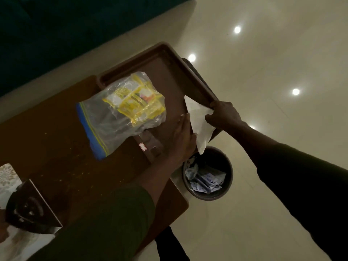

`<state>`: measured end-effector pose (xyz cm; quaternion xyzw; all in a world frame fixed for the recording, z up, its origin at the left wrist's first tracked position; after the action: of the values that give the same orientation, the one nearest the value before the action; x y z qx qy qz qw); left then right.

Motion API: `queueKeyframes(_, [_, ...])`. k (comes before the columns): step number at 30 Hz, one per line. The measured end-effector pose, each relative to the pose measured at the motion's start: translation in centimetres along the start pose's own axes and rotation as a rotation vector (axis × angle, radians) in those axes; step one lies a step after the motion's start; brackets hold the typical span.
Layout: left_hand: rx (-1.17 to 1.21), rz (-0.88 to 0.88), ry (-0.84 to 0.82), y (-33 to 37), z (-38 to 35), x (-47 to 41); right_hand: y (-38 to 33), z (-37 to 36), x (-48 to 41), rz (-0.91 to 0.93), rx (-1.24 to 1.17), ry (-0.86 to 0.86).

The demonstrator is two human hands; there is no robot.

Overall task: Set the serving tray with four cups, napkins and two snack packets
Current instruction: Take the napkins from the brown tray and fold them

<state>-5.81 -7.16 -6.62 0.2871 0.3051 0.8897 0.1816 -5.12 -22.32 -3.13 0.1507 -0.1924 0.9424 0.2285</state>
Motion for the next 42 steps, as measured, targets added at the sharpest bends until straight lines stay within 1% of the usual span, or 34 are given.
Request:
queueKeyframes(2, [0.017, 0.053, -0.074, 0.1, -1.5, -0.5, 0.4, -0.5, -0.2, -0.004, 0.066, -0.052])
queueKeyframes(5, [0.072, 0.106, -0.247, 0.1, -4.2, -0.6, 0.3, -0.7, -0.6, 0.019, 0.183, -0.094])
queueKeyframes(7, [0.108, 0.143, -0.292, -0.3, -5.1, -0.5, 0.0, -0.8, -0.8, 0.04, 0.254, -0.104])
queueKeyframes(10, [0.14, 0.158, -0.309, -0.5, -5.5, -0.5, 0.2, -1.3, -1.1, 0.033, 0.31, -0.151])
queueKeyframes(12, [0.156, 0.167, -0.316, -0.7, -5.6, -0.5, 0.6, -1.7, -1.3, 0.011, 0.257, -0.173])
queueKeyframes(14, [0.175, 0.18, -0.318, -0.9, -5.6, -0.5, 0.8, -1.9, -1.3, -0.002, 0.158, -0.157])
queueKeyframes(17, [0.263, 0.19, -0.311, -0.9, -5.3, -0.1, 0.4, -2.3, -1.0, -0.013, 0.018, -0.149])
queueKeyframes(20, [0.481, 0.262, -0.281, -1.4, -4.3, 0.6, -0.2, -1.7, -0.6, -0.064, -0.185, -0.107])
queueKeyframes(22, [0.654, 0.389, -0.253, -2.4, -3.3, 1.3, -0.8, -0.3, 0.0, -0.107, -0.329, -0.029])
queueKeyframes(25, [1.068, 0.598, -0.266, -3.4, -2.0, 3.0, -2.7, 1.4, 1.5, -0.118, -0.541, 0.039])
queueKeyframes(27, [1.289, 0.635, -0.28, -3.1, -0.5, 3.8, -4.7, 2.0, 2.5, -0.083, -0.639, 0.036])
queueKeyframes(29, [1.377, 0.617, -0.265, -3.1, 1.6, 4.5, -7.2, 2.1, 3.4, -0.039, -0.67, 0.009])
queueKeyframes(32, [1.421, 0.652, -0.273, -3.7, 4.1, 6.1, -11.1, 1.1, 4.4, 0.004, -0.636, -0.058])
queueKeyframes(34, [1.309, 0.647, -0.233, -5.2, 5.6, 7.4, -13.7, 0.0, 5.2, 0.028, -0.61, -0.09])
queueKeyframes(36, [1.159, 0.618, -0.167, -6.8, 6.9, 8.6, -15.8, -1.2, 5.9, 0.046, -0.618, -0.107])
queueKeyframes(37, [1.13, 0.631, -0.113, -8.2, 7.8, 9.2, -17.0, -1.8, 6.2, 0.051, -0.626, -0.127])
queueKeyframes(39, [1.144, 0.64, 0.06, -11.1, 10.3, 10.6, -19.3, -3.1, 6.9, 0.054, -0.677, -0.166])
queueKeyframes(40, [1.145, 0.637, 0.121, -12.5, 11.4, 11.5, -20.5, -3.6, 7.2, 0.058, -0.706, -0.171])
queueKeyframes(42, [1.136, 0.652, 0.112, -14.9, 12.0, 13.3, -23.0, -4.6, 7.8, 0.085, -0.718, -0.162])
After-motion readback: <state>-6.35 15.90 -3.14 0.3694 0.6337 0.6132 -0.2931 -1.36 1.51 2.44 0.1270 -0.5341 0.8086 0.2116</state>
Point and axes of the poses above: each hand's wrist, its own x-axis away from the middle knuckle, its own z-axis out of the back of the hand, y = z × x, the point moved 9 cm from there along -x, towards the middle knuckle, and after that the axes turned 10 degrees about z, right-handed, at the moved point
